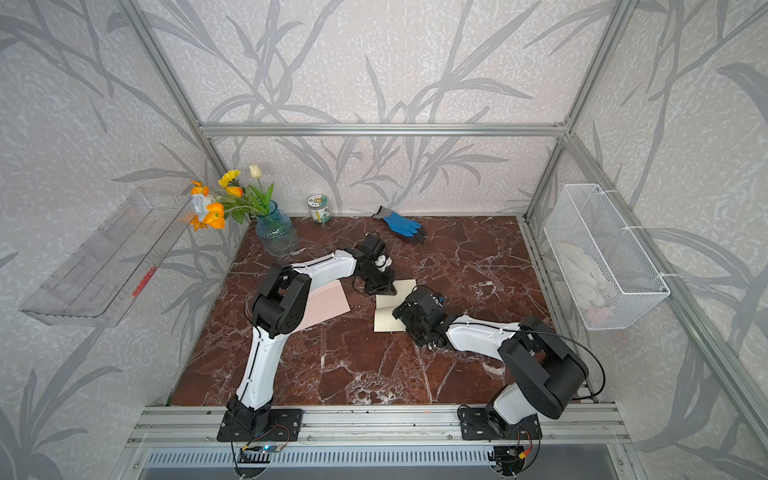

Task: Fold the letter paper in half and place it into the envelope
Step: Fold the letter paper at the center of the board.

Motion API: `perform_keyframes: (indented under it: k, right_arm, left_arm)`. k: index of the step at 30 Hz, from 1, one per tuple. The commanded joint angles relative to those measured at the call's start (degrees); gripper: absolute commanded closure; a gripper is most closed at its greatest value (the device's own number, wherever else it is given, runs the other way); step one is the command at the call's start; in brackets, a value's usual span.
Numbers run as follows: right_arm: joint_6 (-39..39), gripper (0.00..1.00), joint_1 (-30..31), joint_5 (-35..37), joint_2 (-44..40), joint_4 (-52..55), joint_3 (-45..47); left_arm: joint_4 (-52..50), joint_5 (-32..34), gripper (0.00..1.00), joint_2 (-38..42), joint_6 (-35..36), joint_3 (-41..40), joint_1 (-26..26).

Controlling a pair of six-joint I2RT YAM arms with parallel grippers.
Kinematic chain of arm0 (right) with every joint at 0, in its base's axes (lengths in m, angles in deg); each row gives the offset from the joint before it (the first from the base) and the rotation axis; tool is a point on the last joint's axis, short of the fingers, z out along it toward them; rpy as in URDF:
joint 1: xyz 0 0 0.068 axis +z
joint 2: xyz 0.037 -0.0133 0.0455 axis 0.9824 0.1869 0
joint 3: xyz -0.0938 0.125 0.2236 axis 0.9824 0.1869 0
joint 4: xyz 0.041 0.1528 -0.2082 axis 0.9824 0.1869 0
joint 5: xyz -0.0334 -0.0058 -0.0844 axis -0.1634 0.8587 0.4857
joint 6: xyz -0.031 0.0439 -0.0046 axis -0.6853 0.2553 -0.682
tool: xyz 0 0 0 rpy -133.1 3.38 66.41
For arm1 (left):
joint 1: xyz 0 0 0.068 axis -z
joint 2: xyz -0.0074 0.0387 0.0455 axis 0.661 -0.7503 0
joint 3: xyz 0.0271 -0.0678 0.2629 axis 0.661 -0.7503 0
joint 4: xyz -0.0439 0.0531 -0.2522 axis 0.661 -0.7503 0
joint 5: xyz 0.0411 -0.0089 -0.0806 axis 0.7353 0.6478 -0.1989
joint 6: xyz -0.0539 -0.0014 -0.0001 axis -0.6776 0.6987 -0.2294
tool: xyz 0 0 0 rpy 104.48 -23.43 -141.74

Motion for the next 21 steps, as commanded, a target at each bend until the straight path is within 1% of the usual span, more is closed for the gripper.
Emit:
perform_keyframes:
  k: [1,12,21]
  right_arm:
    - [0.1,0.14,0.4,2.1,4.0,6.5,1.5]
    - [0.0,0.14,0.3,5.7,1.4,6.5,0.1]
    - [0.0,0.14,0.2,7.3,1.0,5.9,-2.2]
  left_arm:
    - [-7.5,6.2,1.00,-4.5,1.7,-2.2,-0.5]
    - [-7.8,5.3,1.00,-4.9,2.4,-2.3,-0.4]
    - [-7.6,4.9,1.00,-4.6,2.8,-3.4,0.0]
